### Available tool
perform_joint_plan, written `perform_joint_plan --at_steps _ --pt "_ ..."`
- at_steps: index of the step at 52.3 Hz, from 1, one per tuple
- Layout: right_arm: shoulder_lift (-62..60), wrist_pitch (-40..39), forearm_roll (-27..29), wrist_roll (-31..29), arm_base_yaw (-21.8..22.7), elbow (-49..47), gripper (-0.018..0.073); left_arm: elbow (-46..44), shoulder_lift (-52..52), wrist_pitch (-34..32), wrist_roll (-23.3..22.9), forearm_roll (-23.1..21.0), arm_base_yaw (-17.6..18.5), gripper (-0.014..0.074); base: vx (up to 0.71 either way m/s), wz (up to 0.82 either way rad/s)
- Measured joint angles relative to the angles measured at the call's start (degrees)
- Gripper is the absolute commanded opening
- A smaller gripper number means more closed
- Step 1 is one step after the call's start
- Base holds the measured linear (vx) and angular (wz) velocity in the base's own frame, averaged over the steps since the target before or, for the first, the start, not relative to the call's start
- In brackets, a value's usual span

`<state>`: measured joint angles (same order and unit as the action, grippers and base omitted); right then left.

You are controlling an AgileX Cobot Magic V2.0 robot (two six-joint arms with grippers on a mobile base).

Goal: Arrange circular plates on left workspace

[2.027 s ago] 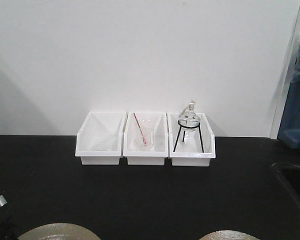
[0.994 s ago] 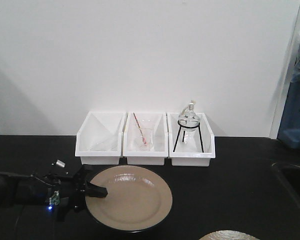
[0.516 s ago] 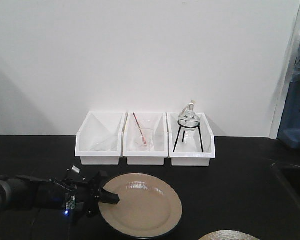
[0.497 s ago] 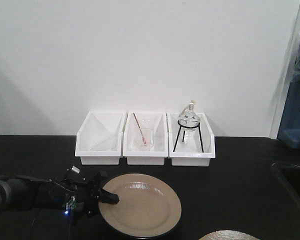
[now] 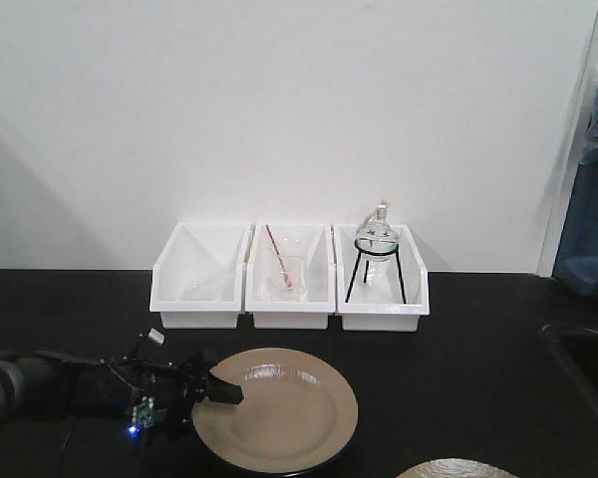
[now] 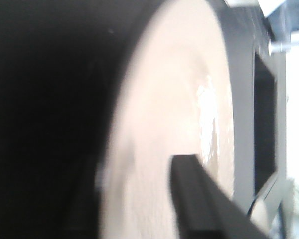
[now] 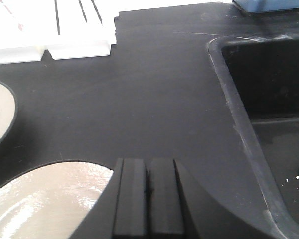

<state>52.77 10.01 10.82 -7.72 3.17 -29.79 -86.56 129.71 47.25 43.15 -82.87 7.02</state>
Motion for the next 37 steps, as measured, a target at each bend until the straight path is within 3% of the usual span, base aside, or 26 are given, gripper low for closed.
perform_joint_plan --at_steps 11,29,34,37 --pt "0.0 -0.04 0.0 0.0 0.0 0.0 -0.0005 0.0 0.0 1.28 4.88 0.95 -1.0 0.0544 0.0 0.0" --pt "0.0 -0.04 0.0 0.0 0.0 0.0 -0.0005 -0.46 0.0 5.0 5.54 7.44 -6.41 0.0528 0.0 0.0" --pt "0.0 -0.04 0.0 0.0 0.0 0.0 -0.0005 -0.46 -0.13 6.52 5.54 8.58 -8.05 0.0479 0.0 0.0" --pt "0.0 -0.2 0.0 0.0 0.0 0.0 -0.0005 -0.46 -0.65 7.38 5.54 9.69 -9.58 0.0398 0.0 0.0"
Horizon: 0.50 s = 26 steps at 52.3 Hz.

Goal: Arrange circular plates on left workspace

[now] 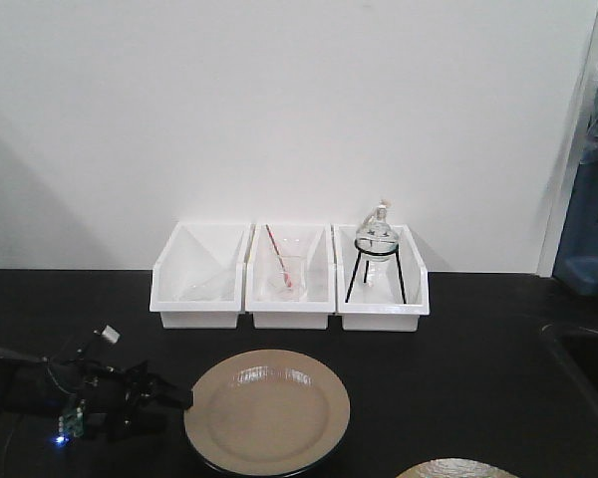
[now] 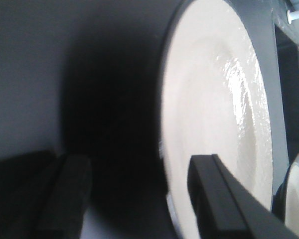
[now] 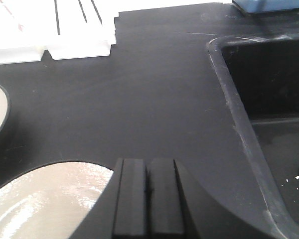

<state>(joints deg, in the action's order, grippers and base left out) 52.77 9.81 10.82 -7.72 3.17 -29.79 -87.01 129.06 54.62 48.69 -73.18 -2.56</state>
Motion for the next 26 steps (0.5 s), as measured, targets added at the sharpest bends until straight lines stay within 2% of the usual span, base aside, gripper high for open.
perform_joint_plan --at_steps 2,9,19,26 --pt "0.0 -0.31 0.0 0.0 0.0 0.0 -0.0005 0.0 -0.65 0.45 0.0 0.75 -0.99 0.0332 0.0 0.0" --pt "0.0 -2.38 0.0 0.0 0.0 0.0 -0.0005 0.0 -4.3 0.94 0.0 4.19 -4.05 -0.0011 0.0 0.0" --pt "0.0 -2.94 0.88 0.65 0.0 -0.06 -0.0005 0.0 -14.59 1.47 0.34 12.21 -7.95 -0.0004 0.0 0.0" --pt "3.08 4.61 2.77 1.51 0.0 -4.02 -0.0002 1.07 -22.9 2.59 2.14 17.61 -8.36 -0.0001 0.0 0.0"
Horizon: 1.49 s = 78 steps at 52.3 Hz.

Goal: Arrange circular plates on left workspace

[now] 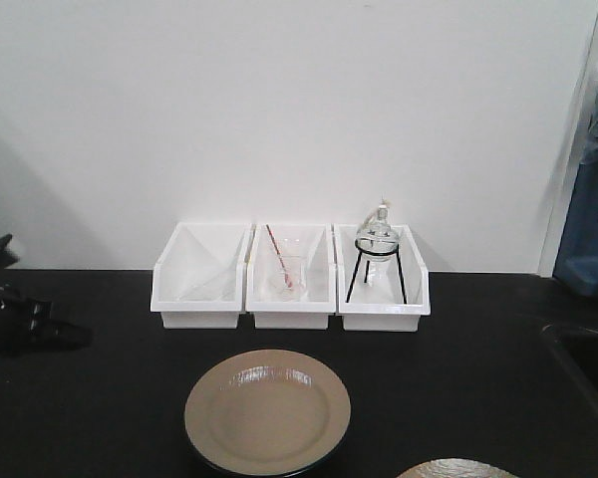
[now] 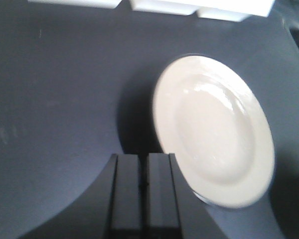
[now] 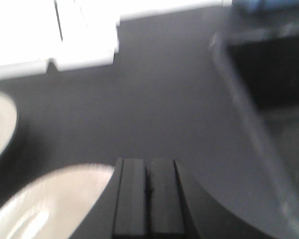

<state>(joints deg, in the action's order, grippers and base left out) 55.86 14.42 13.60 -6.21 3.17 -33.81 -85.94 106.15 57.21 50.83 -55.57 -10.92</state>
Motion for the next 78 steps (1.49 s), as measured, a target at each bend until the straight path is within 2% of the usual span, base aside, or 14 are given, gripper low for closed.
perform_joint_plan --at_steps 5,10,16,21,29,37,41,48,60,64,70,78 --pt "7.62 11.29 0.25 -2.2 0.0 -7.94 -0.0002 3.9 -6.03 0.26 1.37 0.7 0.0 0.0 0.0 0.0" --pt "17.22 22.78 2.1 -8.29 0.19 -17.39 -0.0002 8.91 -10.83 -0.81 2.48 0.76 0.0 0.0 0.0 0.0" --pt "28.93 34.17 10.15 -17.25 3.08 -28.08 -0.0001 16.77 -16.69 -3.46 4.47 0.83 0.0 0.0 0.0 0.0" --pt "38.18 43.4 18.15 -24.0 8.43 -35.13 -0.0001 21.86 -21.33 -5.66 5.73 0.88 0.0 0.0 0.0 0.0" --pt "47.3 49.81 26.86 -32.13 18.12 -39.49 0.0 30.16 -27.79 -6.76 6.83 0.9 0.0 0.0 0.0 0.0" --pt "51.98 53.27 31.91 -42.35 24.67 -39.2 0.0022 36.16 -33.36 -6.76 7.06 0.9 0.0 0.0 0.0 0.0" --pt "53.71 53.56 35.34 -45.19 26.81 -39.2 0.006 38.37 -36.03 -6.77 7.06 0.58 0.0 0.0 0.0 0.0" --pt "55.86 53.56 36.08 -47.81 27.23 -39.2 0.0165 40.72 -40.05 -6.82 7.06 0.15 0.0 0.0 0.0 0.0" --pt "58.54 53.61 35.29 -47.54 24.29 -39.2 0.0514 41.04 -44.01 -6.25 7.06 -0.15 0.0 0.0 0.0 0.0" --pt "58.8 53.56 34.5 -46.91 22.98 -39.2 0.0605 41.04 -44.22 -6.17 7.06 -0.15 0.0 0.0 0.0 0.0" --pt "58.86 53.56 33.19 -46.49 20.61 -39.2 0.0667 41.04 -44.22 -6.17 7.06 -0.15 0.0 0.0 0.0 0.0" --pt "59.66 53.56 32.37 -46.29 17.28 -39.2 0.0642 41.04 -44.22 -6.17 7.06 -0.15 0.0 0.0 0.0 0.0"
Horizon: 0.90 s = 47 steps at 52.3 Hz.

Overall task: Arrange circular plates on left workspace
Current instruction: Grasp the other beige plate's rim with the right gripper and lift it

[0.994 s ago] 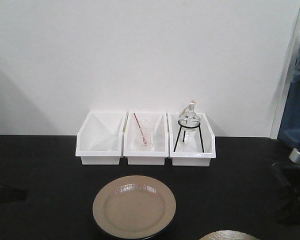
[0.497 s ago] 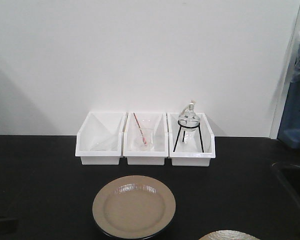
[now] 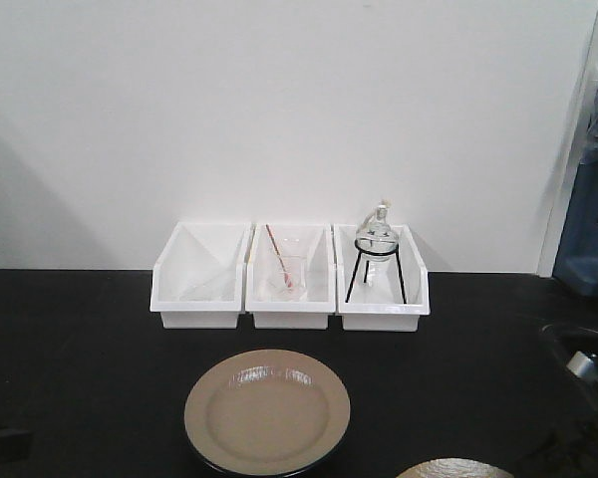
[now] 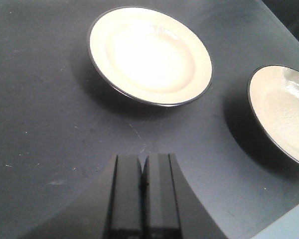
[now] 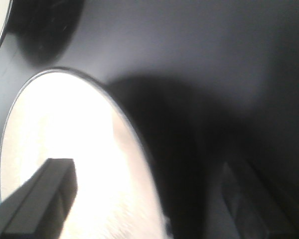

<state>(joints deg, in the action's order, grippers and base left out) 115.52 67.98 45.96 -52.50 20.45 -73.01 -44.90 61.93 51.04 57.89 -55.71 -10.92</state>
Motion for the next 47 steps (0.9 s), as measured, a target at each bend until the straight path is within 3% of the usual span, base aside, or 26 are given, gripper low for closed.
perform_joint_plan --at_steps 11,17,22,28,47 --pt "2.74 0.0 -3.54 1.01 -5.23 0.0 0.0506 0.0 0.0 0.0 0.0 0.1 0.0 0.0 0.0 0.0" --pt "3.47 0.14 -3.89 1.08 -6.83 0.0 0.0273 0.0 0.0 0.18 0.0 0.1 0.0 0.0 0.0 0.0" --pt "3.71 -0.11 -4.72 0.59 -7.08 0.0 -0.0015 0.0 0.0 0.63 0.0 0.16 0.0 0.0 0.0 0.0" --pt "3.39 3.36 -2.04 0.61 -6.87 -0.38 -0.0011 0.0 0.0 1.37 0.0 0.16 0.0 0.0 0.0 0.0" --pt "-0.04 2.01 -1.98 4.58 -5.56 -3.28 -0.0008 0.0 0.0 1.54 0.0 0.22 0.0 0.0 0.0 0.0"
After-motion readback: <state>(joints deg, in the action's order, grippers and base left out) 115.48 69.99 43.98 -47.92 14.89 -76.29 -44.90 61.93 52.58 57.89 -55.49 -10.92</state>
